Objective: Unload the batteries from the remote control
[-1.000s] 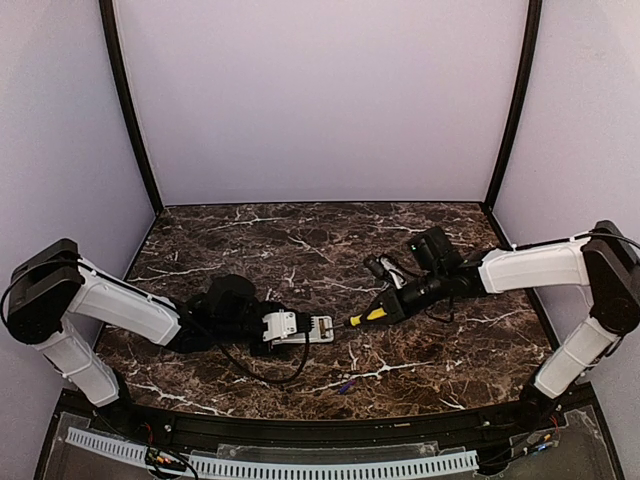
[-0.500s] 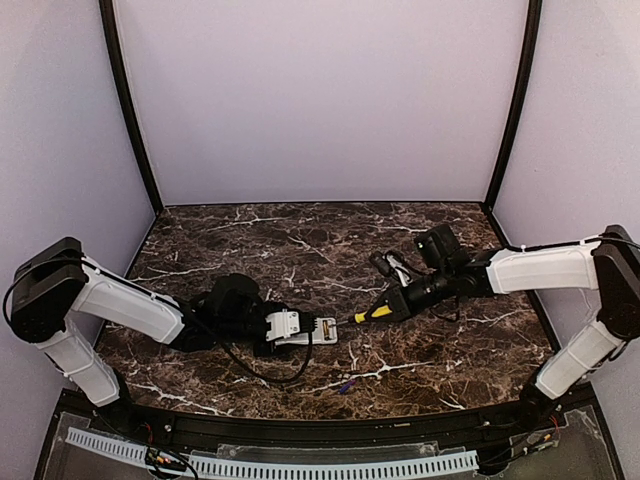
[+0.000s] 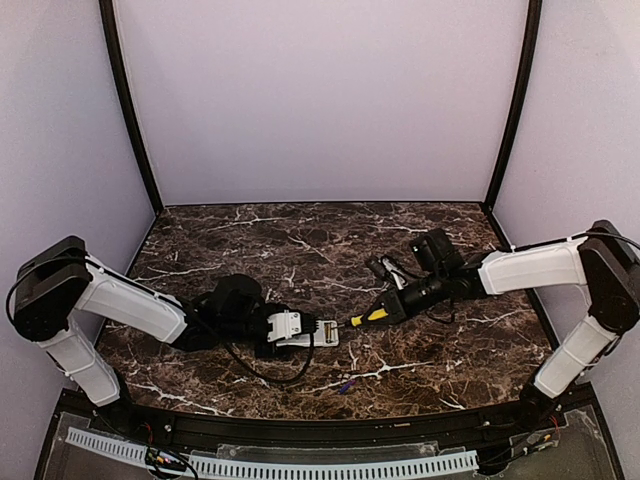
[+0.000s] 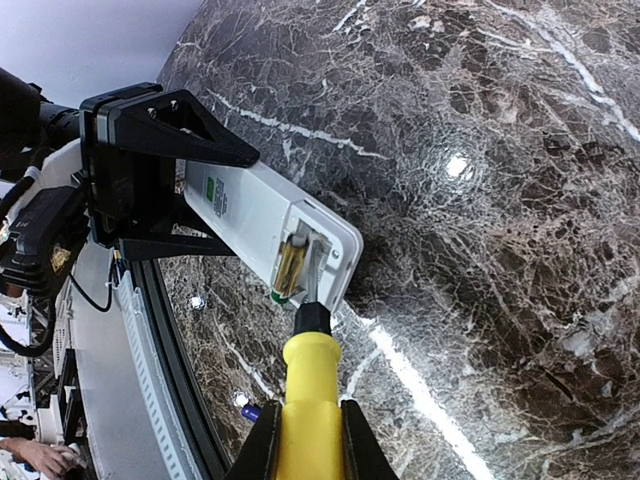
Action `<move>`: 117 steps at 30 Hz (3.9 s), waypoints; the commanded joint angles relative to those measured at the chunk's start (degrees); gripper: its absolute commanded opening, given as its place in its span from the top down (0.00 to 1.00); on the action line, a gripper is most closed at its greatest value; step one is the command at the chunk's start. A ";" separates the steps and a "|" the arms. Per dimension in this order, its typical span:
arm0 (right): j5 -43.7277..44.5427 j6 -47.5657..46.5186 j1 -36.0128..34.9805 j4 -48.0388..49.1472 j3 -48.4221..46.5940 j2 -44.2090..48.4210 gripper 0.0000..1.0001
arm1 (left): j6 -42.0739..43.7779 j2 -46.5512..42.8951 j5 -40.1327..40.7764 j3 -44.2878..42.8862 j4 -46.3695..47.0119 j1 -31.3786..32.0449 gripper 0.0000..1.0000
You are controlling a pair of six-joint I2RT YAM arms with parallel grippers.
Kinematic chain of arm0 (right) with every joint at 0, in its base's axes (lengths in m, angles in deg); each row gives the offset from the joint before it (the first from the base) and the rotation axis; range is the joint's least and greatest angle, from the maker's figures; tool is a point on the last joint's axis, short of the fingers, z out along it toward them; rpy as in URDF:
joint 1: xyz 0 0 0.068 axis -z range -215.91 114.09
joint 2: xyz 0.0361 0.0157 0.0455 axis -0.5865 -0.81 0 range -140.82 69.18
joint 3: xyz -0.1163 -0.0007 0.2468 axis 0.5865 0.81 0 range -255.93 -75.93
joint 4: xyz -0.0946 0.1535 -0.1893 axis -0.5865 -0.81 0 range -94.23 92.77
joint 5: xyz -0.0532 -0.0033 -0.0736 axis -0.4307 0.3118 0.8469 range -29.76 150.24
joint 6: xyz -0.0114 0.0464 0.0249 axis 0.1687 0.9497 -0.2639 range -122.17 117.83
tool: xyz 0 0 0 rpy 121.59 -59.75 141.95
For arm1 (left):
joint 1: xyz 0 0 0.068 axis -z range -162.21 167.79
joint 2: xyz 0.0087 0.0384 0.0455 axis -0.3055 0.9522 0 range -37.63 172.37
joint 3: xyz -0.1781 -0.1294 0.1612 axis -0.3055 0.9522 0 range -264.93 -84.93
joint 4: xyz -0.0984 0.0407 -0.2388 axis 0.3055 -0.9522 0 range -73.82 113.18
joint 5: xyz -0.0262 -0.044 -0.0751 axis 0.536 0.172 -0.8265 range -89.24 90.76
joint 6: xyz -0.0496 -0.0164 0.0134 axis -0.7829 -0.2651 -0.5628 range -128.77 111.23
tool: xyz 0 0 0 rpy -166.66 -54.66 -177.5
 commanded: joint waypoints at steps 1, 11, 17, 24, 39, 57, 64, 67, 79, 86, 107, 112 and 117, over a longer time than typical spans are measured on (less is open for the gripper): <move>-1.32 0.53 0.34 3.11 0.03 -1.26 1.00 | -0.71 0.35 -1.42 -1.36 -0.56 0.29 1.00; -1.28 0.73 0.40 3.99 0.47 -2.27 1.00 | -1.21 0.87 -2.02 -1.54 -0.80 0.29 1.00; -1.35 0.51 0.41 3.75 0.94 -2.20 1.00 | -2.03 0.85 -2.05 -1.49 -0.32 0.23 1.00; -2.51 -0.30 0.36 2.68 2.36 -1.28 1.00 | -2.62 0.99 -1.38 -1.32 0.35 0.23 1.00; -4.58 -0.46 0.29 3.08 3.41 -1.24 1.00 | -2.00 1.35 -0.91 -1.80 0.07 0.21 1.00; -6.53 1.52 0.22 4.17 2.80 -1.29 1.00 | 0.33 0.72 0.84 -1.93 -1.80 0.24 1.00; -1.90 0.64 0.20 0.18 0.67 -2.27 1.00 | 0.75 0.07 1.21 -2.06 -2.31 0.27 1.00; -0.53 0.87 0.18 -0.32 -0.14 -2.97 1.00 | 0.84 -0.13 1.12 -2.15 -2.44 0.23 1.00; -0.32 1.55 0.18 0.07 -2.89 -3.14 1.00 | 1.49 -0.41 0.85 -2.68 -3.13 0.62 1.00; -1.89 1.30 0.18 0.08 -2.91 -3.93 1.00 | 1.40 -0.75 1.34 -2.55 -2.73 0.64 1.00; 0.45 0.46 0.18 -2.29 -1.75 4.22 1.00 | 0.79 -3.06 3.85 -1.25 0.36 0.64 1.00; 5.43 0.18 0.27 -3.50 -1.80 9.06 1.00 | 0.37 -4.48 5.63 -0.89 1.02 0.64 1.00; 11.69 0.00 0.32 -3.46 -1.40 13.34 1.00 | -1.95 -6.85 6.98 -0.75 1.77 0.62 1.00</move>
